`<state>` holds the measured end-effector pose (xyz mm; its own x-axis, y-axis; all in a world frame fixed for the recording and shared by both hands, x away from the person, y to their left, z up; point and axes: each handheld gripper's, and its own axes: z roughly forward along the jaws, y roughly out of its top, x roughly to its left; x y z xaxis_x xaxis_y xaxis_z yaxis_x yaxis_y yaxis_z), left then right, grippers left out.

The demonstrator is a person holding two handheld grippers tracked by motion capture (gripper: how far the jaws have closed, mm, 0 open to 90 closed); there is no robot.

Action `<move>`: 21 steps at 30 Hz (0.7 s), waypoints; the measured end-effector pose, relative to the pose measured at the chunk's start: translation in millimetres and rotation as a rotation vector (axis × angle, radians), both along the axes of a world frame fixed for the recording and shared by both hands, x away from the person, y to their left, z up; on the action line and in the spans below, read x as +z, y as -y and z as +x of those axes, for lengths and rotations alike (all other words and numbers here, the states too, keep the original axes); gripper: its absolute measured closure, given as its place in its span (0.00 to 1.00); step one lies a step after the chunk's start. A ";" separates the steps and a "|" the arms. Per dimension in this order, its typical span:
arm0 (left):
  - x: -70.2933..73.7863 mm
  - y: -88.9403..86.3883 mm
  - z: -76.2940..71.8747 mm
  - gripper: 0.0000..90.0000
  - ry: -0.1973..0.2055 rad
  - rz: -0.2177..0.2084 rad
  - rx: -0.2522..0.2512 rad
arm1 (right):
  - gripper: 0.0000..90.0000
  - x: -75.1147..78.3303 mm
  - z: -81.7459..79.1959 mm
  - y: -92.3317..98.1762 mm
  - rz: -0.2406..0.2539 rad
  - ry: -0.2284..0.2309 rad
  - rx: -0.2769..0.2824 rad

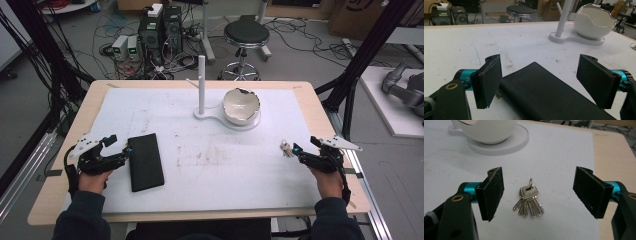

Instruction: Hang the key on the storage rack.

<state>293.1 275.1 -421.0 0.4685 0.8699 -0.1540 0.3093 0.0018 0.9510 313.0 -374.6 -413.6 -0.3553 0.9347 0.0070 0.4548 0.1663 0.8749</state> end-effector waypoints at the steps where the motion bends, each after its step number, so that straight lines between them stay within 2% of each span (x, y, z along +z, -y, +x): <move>1: -0.2 -1.2 -0.3 0.23 -0.001 0.001 0.001 | 0.29 -3.0 2.5 -0.6 -0.008 -0.025 0.000; 5: -1.1 -3.8 -0.1 0.23 -0.005 -0.005 0.011 | 0.32 -8.5 8.3 -1.9 -0.013 -0.063 0.000; 9: -0.9 -2.7 -0.6 0.24 -0.005 0.000 0.012 | 0.53 -9.7 12.3 0.4 -0.016 -0.064 -0.006; 10: -0.9 -2.2 -0.6 0.24 -0.005 0.002 0.012 | 0.53 -9.7 12.3 0.4 -0.016 -0.064 -0.006; 13: -1.5 -1.1 0.0 0.24 -0.009 0.005 0.009 | 0.74 -9.9 18.8 1.5 -0.030 -0.083 0.008; 18: -1.8 0.4 0.5 0.24 -0.010 0.005 0.010 | 0.76 -11.9 27.8 0.3 -0.012 -0.128 -0.006; 19: -1.9 0.5 0.5 0.24 -0.011 0.009 0.009 | 0.68 -12.4 31.2 -2.2 -0.022 -0.133 -0.016; 21: -1.9 0.4 0.4 0.26 -0.012 0.010 0.008 | 0.61 -12.6 33.3 -2.4 -0.028 -0.130 -0.020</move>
<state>293.5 274.7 -422.9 0.4600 0.8750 -0.1509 0.3212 -0.0055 0.9470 346.3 -372.2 -426.2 -0.3348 0.9419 0.0257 0.5677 0.1799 0.8033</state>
